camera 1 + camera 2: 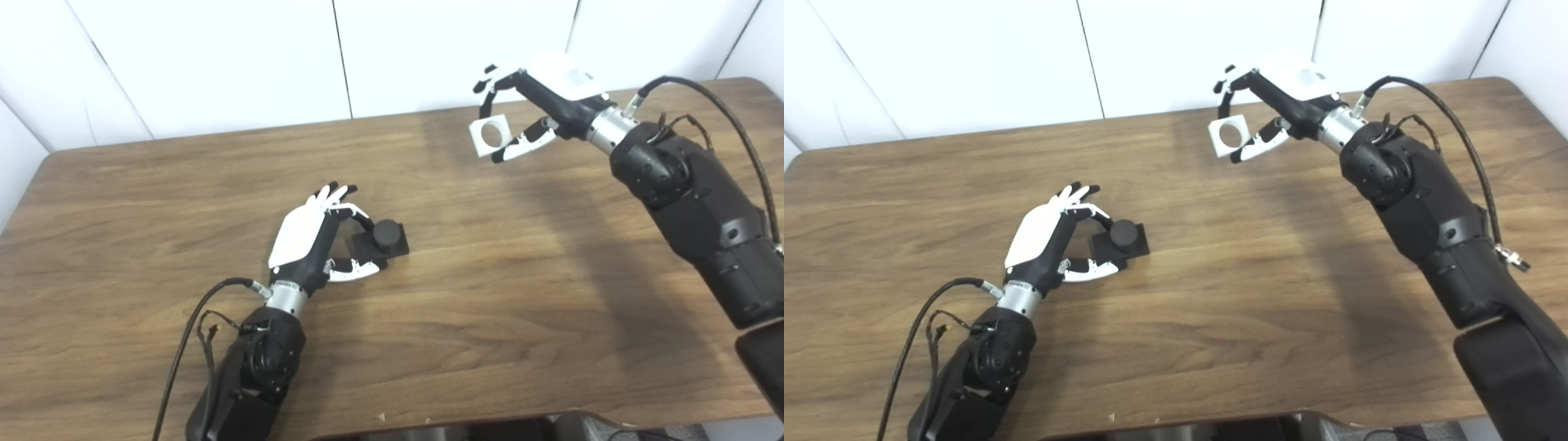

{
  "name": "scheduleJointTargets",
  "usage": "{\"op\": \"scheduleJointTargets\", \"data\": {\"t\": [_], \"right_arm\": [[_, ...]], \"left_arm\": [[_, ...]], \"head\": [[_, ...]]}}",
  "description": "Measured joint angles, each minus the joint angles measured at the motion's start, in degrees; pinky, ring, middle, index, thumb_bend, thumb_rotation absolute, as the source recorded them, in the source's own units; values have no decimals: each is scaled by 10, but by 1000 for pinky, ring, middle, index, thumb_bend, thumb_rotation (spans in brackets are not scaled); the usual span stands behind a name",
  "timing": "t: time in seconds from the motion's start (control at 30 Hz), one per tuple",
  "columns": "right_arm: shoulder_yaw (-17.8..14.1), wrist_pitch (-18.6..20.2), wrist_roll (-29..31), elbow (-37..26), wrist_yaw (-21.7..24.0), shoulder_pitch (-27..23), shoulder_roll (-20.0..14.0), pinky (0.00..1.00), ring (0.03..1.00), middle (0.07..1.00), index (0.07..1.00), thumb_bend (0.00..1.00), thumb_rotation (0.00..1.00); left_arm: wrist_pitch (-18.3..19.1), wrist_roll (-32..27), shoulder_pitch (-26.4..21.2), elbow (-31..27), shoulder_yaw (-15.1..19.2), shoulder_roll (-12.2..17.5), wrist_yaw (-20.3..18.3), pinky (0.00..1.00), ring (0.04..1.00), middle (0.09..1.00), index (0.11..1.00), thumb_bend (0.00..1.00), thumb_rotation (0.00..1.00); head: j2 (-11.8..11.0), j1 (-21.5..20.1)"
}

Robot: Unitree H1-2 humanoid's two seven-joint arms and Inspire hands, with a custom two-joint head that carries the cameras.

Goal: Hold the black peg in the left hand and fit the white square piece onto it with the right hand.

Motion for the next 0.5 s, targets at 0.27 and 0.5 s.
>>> {"op": "scheduleJointTargets", "data": {"t": [0.27, 0.5], "right_arm": [[3, 31, 10, -116, 45, 29, 27, 900, 870, 769, 482, 516, 155], [7, 53, 10, -184, 83, 39, 45, 947, 898, 782, 482, 515, 158]], "left_arm": [[1, 0, 0, 1, 0, -2, 0, 1000, 1000, 926, 492, 517, 82], [1, 0, -2, 5, 1, -4, 1, 1000, 1000, 924, 492, 517, 83]], "head": [[4, 15], [6, 18]]}}
